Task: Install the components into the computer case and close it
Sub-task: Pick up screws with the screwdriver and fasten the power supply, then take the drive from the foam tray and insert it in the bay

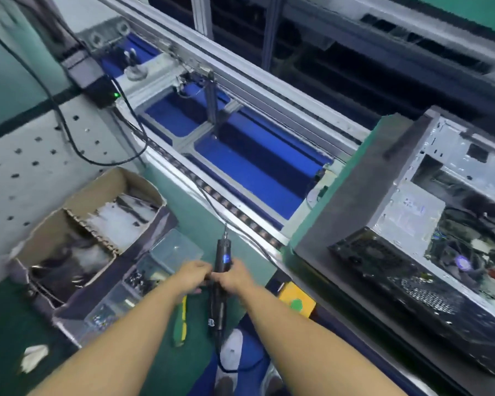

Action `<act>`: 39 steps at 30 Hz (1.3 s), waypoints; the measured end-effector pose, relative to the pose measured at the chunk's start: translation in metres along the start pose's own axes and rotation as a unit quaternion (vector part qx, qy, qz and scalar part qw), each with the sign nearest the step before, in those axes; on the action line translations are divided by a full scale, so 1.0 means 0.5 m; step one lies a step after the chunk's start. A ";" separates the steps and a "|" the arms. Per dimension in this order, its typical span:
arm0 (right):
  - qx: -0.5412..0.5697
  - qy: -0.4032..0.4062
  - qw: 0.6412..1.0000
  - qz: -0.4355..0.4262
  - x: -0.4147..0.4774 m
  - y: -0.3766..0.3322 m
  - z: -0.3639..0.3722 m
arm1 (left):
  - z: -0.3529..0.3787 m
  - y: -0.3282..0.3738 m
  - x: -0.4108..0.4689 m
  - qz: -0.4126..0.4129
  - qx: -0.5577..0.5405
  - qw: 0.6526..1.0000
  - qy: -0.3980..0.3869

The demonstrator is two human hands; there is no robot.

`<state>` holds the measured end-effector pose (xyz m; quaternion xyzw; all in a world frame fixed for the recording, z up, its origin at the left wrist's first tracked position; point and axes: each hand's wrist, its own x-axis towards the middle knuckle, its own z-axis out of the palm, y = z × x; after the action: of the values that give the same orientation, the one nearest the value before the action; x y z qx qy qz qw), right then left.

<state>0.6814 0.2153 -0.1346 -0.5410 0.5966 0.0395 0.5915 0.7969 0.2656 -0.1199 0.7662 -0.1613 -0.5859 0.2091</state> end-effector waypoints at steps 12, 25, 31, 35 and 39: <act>-0.173 0.066 0.983 0.004 0.004 -0.029 0.008 | -0.025 -0.009 0.033 0.029 0.101 0.994 -0.038; -0.050 0.122 0.977 -0.170 -0.215 -0.145 -0.342 | 0.111 0.327 -0.116 0.293 -0.091 0.950 -0.048; 0.119 0.240 0.942 -0.202 -0.366 -0.141 -0.575 | 0.281 0.549 -0.269 0.390 -0.061 0.914 -0.094; 0.191 0.315 0.913 -0.175 -0.437 -0.040 -0.738 | 0.462 0.621 -0.330 0.446 -0.013 0.881 -0.159; 0.230 0.366 0.888 -0.159 -0.469 0.068 -0.866 | 0.632 0.667 -0.352 0.450 0.024 0.871 -0.195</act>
<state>0.3040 0.0722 0.1496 -0.4540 0.6689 -0.3939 0.4374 0.4455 0.0238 0.1245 0.4850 -0.5406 -0.5619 0.3961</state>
